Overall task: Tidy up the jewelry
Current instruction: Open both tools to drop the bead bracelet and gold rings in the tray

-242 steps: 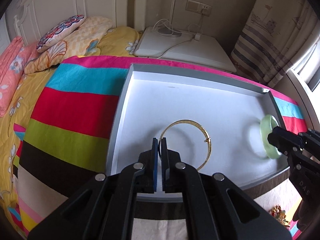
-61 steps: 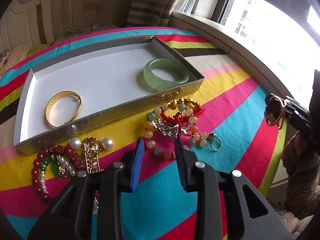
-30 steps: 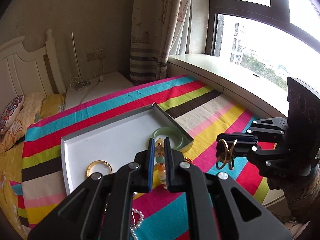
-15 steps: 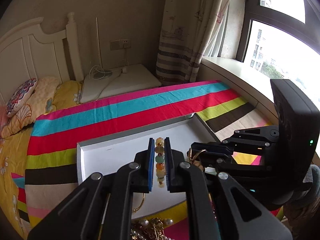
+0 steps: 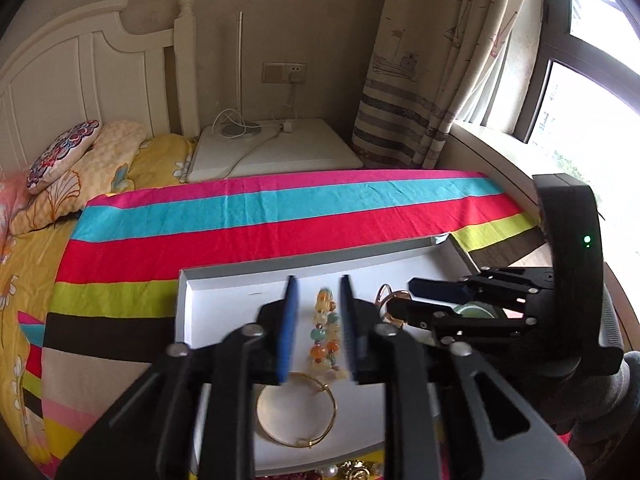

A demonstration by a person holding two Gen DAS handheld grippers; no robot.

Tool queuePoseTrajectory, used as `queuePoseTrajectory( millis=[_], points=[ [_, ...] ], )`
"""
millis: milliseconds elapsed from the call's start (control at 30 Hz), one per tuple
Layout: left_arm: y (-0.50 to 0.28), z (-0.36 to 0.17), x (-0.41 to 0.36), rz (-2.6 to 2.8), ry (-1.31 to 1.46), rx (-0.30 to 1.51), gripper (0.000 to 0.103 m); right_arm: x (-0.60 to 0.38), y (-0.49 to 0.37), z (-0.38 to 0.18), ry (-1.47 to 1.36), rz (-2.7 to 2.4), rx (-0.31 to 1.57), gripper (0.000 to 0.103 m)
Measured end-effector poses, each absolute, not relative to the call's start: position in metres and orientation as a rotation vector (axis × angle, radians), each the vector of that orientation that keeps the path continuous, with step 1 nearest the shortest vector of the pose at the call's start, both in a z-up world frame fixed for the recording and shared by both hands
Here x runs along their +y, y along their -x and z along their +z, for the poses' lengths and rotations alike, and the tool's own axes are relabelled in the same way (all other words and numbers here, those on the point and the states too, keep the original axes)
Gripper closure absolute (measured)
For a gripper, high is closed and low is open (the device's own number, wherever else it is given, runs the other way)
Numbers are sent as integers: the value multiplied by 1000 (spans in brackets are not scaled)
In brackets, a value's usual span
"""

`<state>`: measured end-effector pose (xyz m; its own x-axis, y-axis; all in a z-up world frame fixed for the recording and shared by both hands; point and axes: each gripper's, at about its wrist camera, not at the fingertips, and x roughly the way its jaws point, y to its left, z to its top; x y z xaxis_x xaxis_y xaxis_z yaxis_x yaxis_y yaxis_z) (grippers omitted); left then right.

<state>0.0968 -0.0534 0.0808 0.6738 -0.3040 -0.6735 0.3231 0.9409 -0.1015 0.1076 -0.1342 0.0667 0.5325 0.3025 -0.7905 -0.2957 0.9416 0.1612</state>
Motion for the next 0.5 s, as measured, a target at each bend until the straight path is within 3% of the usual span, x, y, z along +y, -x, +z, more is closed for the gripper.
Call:
queuePoseTrajectory(
  millis=[33, 67, 100, 167, 333, 500],
  points=[
    [-95, 80, -47, -336, -16, 740, 38, -136, -107, 67, -10, 353, 939, 59],
    [-91, 79, -41, -316, -10, 724, 35, -139, -104, 69, -16, 357, 924, 39],
    [-89, 78, -36, -303, -9, 719, 34, -142, -98, 71, -22, 361, 903, 35],
    [-81, 77, -26, -285, 3, 721, 32, -149, -85, 76, -19, 363, 869, 35],
    [-44, 76, -2, -206, 29, 674, 12, -164, -47, 92, 11, 395, 773, 36],
    [0, 69, 20, -157, 73, 661, 4, -177, -6, 96, 51, 429, 720, 37]
  ],
)
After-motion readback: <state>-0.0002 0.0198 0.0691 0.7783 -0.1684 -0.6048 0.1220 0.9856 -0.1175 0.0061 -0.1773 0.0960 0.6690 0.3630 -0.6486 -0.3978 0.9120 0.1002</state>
